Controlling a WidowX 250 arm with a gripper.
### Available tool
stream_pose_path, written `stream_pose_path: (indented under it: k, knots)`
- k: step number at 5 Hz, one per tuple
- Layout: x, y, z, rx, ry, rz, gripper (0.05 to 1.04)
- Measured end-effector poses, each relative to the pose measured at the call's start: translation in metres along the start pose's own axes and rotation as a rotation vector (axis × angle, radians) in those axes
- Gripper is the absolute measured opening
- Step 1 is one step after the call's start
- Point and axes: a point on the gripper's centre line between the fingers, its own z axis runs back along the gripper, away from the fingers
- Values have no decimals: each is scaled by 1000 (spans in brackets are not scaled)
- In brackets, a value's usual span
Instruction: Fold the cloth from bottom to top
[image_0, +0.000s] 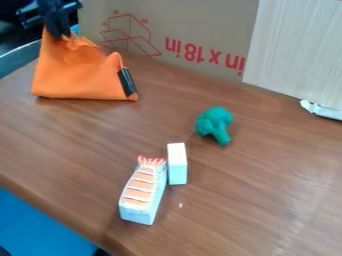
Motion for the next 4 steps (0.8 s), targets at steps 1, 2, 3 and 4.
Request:
stream_pose_path:
  k: [1, 2, 3, 4]
  knots:
    - [-2, -3, -3, 7, 25, -47, 533]
    - [-3, -8, 6, -12, 34, -76, 834]
    - [-9, -17, 15, -52, 66, -102, 1004]
    - [-16, -25, 43, -102, 59, -138, 1002]
